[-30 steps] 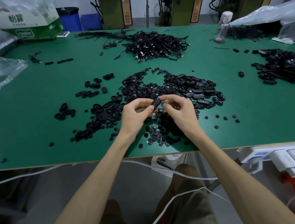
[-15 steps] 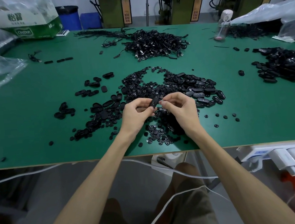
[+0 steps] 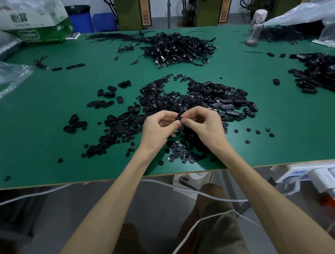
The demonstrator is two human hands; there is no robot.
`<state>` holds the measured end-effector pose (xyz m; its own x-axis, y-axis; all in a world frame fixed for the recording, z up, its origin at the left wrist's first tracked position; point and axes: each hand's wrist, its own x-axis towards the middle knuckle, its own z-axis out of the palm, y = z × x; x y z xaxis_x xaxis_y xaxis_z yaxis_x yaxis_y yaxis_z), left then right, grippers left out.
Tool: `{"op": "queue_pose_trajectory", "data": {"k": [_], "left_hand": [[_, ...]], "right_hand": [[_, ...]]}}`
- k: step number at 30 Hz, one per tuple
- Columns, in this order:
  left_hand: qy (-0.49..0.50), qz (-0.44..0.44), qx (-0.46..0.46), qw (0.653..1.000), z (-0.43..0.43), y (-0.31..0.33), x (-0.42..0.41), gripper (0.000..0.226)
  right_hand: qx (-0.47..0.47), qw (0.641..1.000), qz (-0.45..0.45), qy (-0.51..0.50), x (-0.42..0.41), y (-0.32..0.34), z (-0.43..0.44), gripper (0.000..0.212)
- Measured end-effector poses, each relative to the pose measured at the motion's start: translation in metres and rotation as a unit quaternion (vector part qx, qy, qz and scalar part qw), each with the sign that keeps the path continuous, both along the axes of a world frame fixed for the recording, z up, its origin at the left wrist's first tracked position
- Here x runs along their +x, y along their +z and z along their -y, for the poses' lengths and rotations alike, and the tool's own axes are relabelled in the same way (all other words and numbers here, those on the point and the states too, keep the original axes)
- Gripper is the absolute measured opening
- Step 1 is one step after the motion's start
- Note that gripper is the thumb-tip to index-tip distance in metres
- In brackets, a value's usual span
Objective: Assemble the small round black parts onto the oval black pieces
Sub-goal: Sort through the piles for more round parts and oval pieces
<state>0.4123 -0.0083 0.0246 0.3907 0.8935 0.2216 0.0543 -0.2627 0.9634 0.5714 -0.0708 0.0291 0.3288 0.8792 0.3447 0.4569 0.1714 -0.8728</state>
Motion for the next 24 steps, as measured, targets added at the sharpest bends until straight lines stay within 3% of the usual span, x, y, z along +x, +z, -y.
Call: {"op": "queue_pose_trajectory", "data": {"k": [16, 24], "left_hand": [[-0.025, 0.009, -0.011, 1.000, 0.000, 0.000, 0.000, 0.024], [-0.005, 0.031, -0.029, 0.999, 0.000, 0.001, 0.000, 0.017]], "right_hand": [[0.014, 0.999, 0.030, -0.032, -0.004, 0.004, 0.004, 0.003], [0.066, 0.983, 0.169, -0.035, -0.012, 0.002, 0.002, 0.009]]}}
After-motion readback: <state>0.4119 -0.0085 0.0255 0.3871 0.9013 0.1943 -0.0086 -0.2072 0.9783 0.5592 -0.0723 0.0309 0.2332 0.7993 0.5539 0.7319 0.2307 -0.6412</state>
